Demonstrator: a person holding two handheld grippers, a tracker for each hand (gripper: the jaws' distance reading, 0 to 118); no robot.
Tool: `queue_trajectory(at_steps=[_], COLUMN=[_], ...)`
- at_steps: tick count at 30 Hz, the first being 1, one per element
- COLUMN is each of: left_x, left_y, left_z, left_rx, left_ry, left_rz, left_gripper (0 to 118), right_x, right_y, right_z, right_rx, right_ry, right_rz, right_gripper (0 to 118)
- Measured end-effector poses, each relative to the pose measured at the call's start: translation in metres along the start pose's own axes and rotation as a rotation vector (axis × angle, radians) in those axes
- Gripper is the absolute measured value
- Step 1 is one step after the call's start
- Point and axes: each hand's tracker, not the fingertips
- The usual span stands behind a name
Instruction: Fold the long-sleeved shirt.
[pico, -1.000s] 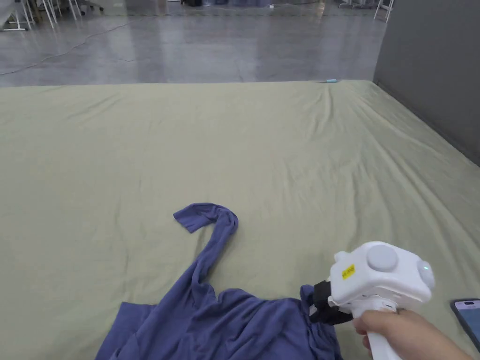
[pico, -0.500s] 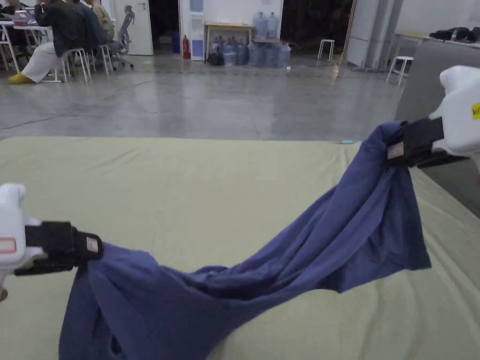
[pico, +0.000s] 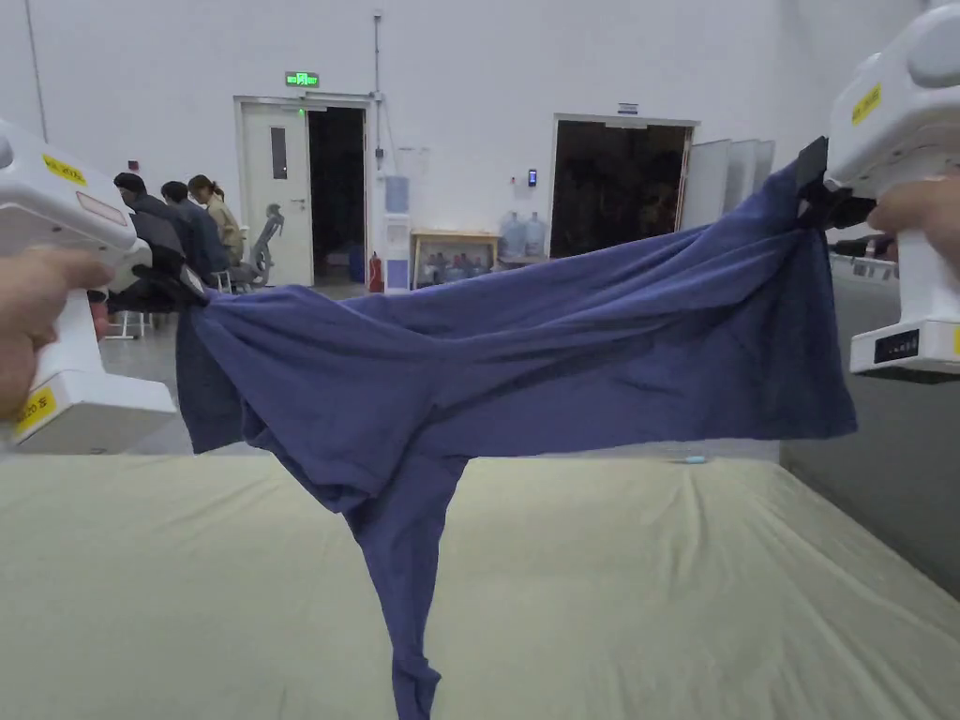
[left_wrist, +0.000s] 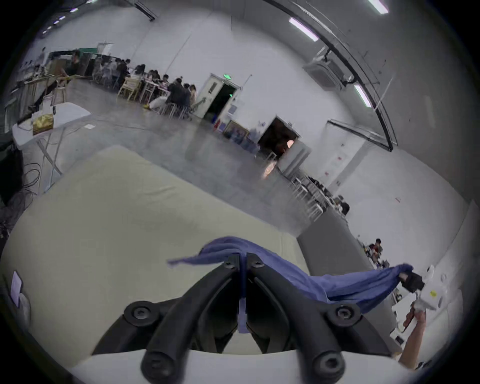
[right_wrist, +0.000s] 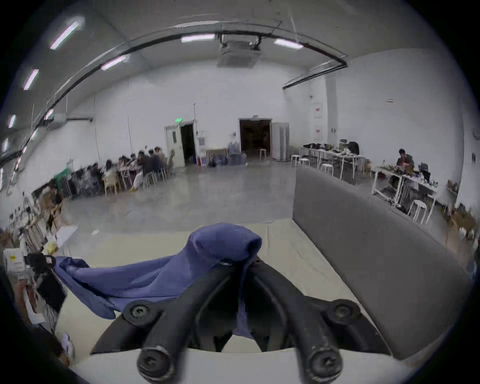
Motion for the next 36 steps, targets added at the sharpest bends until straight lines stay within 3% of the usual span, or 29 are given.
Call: queue_trajectory(at_steps=[3, 7, 16, 21, 29, 32, 36], left_x=[-0.008, -0.049, -0.179, -0.224, -0.23, -0.246, -0.268], left_y=[-0.012, -0.061, -0.247, -0.318, -0.386, -0.415, -0.445], left_z=[-0.012, -0.036, -0.058, -0.007, 0.111, 0.137, 0.158], left_rx=[-0.006, -0.13, -0.558, -0.689, -0.719, -0.745, -0.752], left_ry=[-0.01, 0.098, 0.244, 0.176, 0.173, 0.199, 0.211], left_rz=[-0.021, -0.044, -0.092, -0.051, -0.093, -0.069, -0.002], left_gripper=[0, 0, 0, 0, 0, 0, 0], right_x=[-0.002, 0.005, 0.039, 0.056, 0.078, 0.085, 0.099], right_y=[-0.022, -0.089, -0.338, -0.423, -0.5, -0.534, -0.568], right_z=[-0.015, -0.047, -0.107, -0.047, 0.061, 0.089, 0.106], right_rx=[-0.019, -0.131, -0.548, -0.629, -0.702, -0.766, -0.822], right_ry=[-0.006, 0.04, 0.105, 0.2, 0.235, 0.225, 0.194], right_rz=[0.037, 0.085, 0.157, 0.205, 0.259, 0.249, 0.17], right_gripper=[0, 0, 0, 0, 0, 0, 0])
